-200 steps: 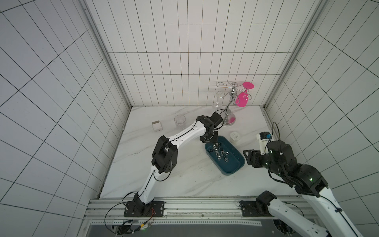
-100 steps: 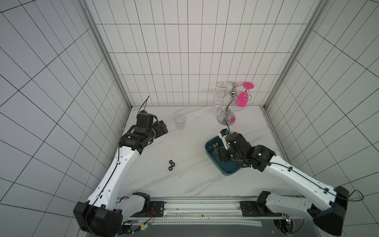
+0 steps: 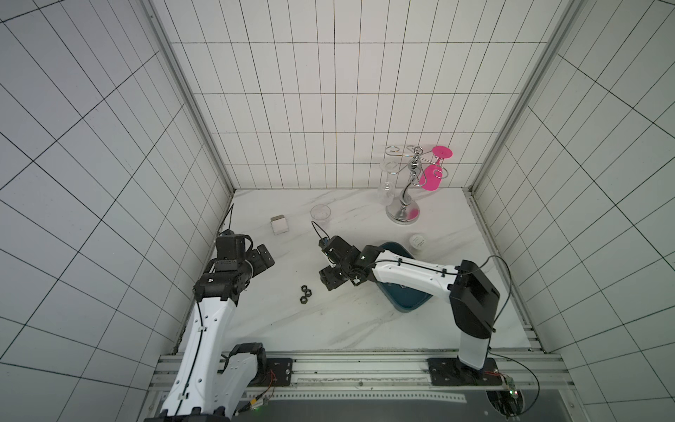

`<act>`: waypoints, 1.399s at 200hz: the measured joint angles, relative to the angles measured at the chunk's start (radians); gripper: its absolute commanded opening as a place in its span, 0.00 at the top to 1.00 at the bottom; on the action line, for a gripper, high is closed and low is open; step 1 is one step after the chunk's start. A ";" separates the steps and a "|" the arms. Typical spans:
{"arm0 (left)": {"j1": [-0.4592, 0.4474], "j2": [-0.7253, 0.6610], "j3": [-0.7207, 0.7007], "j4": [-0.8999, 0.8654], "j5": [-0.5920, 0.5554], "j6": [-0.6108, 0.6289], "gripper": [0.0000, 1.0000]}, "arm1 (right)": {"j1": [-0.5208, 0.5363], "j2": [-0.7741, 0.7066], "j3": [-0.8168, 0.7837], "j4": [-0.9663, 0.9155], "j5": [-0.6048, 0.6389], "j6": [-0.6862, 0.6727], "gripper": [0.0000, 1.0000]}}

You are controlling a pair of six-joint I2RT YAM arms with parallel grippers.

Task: Put the nuts on the desktop into the storage box
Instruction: Pick up the nut from the center of the board.

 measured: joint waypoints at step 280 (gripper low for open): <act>0.050 -0.029 0.000 -0.005 0.003 0.018 0.02 | 0.083 0.446 0.487 -0.207 0.000 -0.105 0.63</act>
